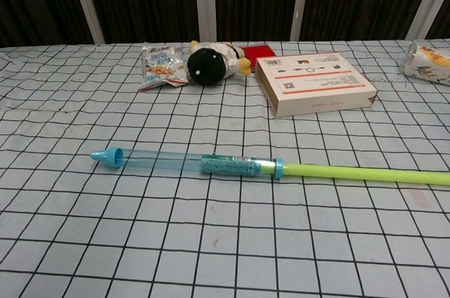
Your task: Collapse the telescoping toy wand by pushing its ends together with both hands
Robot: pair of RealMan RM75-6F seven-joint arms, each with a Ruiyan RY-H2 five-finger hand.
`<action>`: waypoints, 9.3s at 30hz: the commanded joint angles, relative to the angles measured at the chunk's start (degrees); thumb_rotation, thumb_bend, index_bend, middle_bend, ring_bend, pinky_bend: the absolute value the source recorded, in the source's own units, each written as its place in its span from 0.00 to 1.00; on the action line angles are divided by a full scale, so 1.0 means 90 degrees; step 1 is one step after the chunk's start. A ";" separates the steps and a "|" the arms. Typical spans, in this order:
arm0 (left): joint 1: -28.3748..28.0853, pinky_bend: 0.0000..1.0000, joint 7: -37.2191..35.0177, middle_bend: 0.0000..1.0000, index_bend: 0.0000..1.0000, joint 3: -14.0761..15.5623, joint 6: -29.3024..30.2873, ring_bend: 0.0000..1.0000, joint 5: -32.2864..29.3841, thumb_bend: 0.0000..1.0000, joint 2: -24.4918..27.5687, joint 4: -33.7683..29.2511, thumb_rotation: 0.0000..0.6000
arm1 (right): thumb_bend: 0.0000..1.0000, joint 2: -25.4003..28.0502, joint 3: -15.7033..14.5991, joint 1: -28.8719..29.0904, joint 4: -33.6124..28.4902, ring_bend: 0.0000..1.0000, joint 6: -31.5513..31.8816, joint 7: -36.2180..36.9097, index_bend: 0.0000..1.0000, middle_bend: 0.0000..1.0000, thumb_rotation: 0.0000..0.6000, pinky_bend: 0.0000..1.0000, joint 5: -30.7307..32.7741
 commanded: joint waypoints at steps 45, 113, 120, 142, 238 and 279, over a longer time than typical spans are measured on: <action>0.0056 0.00 0.0007 0.00 0.00 -0.0254 -0.0479 0.00 0.0095 0.13 0.0051 -0.0100 1.00 | 0.24 -0.1620 0.0796 0.1300 0.0512 0.01 -0.2408 -0.2310 0.46 0.21 1.00 0.00 0.2357; -0.1636 0.00 0.2343 0.01 0.18 -0.1446 -0.2920 0.00 -0.1575 0.23 -0.0702 -0.0867 1.00 | 0.43 -0.1709 0.0587 0.1629 0.0978 0.01 -0.2808 -0.1669 0.61 0.27 1.00 0.00 0.2064; -0.2299 0.00 0.3348 0.07 0.30 -0.1822 -0.3403 0.00 -0.2841 0.30 -0.1534 -0.0419 1.00 | 0.43 -0.1674 0.0546 0.1623 0.0987 0.01 -0.2759 -0.1651 0.61 0.28 1.00 0.00 0.1958; -0.3429 0.00 0.4335 0.08 0.37 -0.1744 -0.3423 0.00 -0.4565 0.37 -0.2931 0.0101 1.00 | 0.43 -0.1610 0.0578 0.1619 0.0954 0.01 -0.2729 -0.1504 0.62 0.28 1.00 0.00 0.1947; -0.3348 0.00 0.3378 0.12 0.51 -0.1003 -0.2669 0.00 -0.3941 0.51 -0.2038 -0.1295 1.00 | 0.43 -0.2495 0.0687 0.2240 -0.1059 0.01 -0.2205 -0.3908 0.64 0.30 1.00 0.00 0.1755; -0.3345 0.00 0.3092 0.07 0.25 -0.0997 -0.2751 0.00 -0.3899 0.20 -0.1989 -0.1275 1.00 | 0.43 -0.2726 0.0849 0.2603 -0.0985 0.00 -0.2277 -0.4590 0.03 0.04 1.00 0.00 0.2518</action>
